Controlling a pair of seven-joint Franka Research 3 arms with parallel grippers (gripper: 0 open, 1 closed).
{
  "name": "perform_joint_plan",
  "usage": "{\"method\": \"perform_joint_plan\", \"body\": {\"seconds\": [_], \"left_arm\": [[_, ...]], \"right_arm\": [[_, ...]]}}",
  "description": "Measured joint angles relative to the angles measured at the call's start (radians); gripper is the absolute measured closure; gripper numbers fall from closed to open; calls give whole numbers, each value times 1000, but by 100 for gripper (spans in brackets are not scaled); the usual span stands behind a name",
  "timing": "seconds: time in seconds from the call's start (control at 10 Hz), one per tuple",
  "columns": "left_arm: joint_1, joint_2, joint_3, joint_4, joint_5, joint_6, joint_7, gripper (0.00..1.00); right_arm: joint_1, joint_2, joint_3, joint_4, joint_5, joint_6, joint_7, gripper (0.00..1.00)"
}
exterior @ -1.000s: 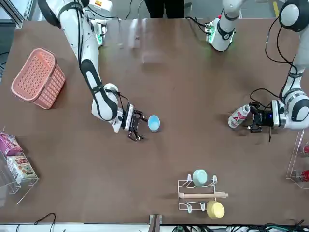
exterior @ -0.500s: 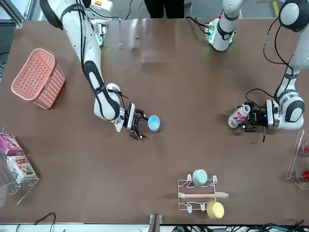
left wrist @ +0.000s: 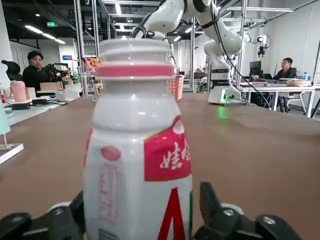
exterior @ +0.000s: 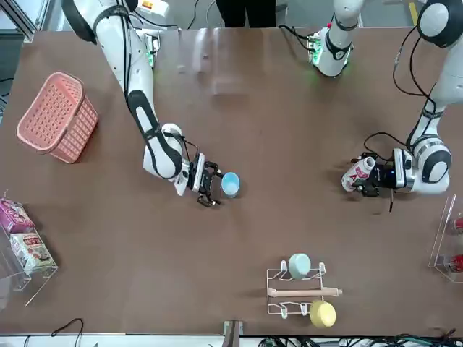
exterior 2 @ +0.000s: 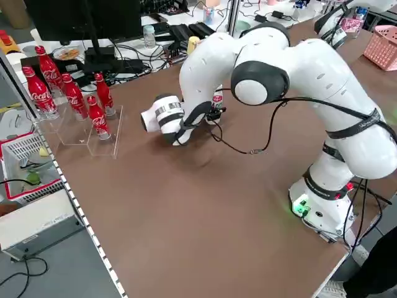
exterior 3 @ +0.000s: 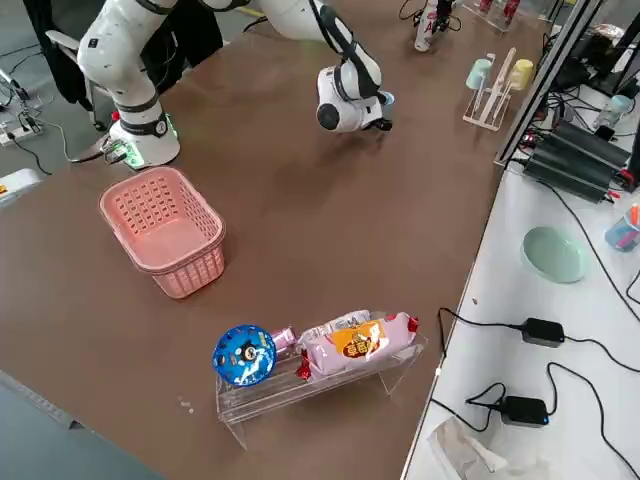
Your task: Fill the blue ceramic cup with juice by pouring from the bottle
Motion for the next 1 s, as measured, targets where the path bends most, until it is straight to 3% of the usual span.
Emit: {"method": "perform_joint_plan", "body": {"seconds": [0.1, 0.2, 0.5, 0.7, 1.0], "left_arm": [[1, -1, -2, 0, 0, 1, 1, 33], [2, -1, -5, 0, 0, 4, 5, 44], [2, -26, -34, 6, 0, 21, 10, 51], [-6, -67, -52, 6, 0, 26, -25, 50], [-44, -111, -94, 4, 0, 120, -133, 51]], "right_arm": [[2, 3, 0, 0, 0, 0, 0, 0], [5, 8, 0, 1, 1, 0, 0, 0], [19, 23, 0, 10, 8, 0, -2, 0], [32, 23, 0, 14, 13, 0, -2, 0], [37, 23, 9, 19, 16, 0, -2, 2]]}}
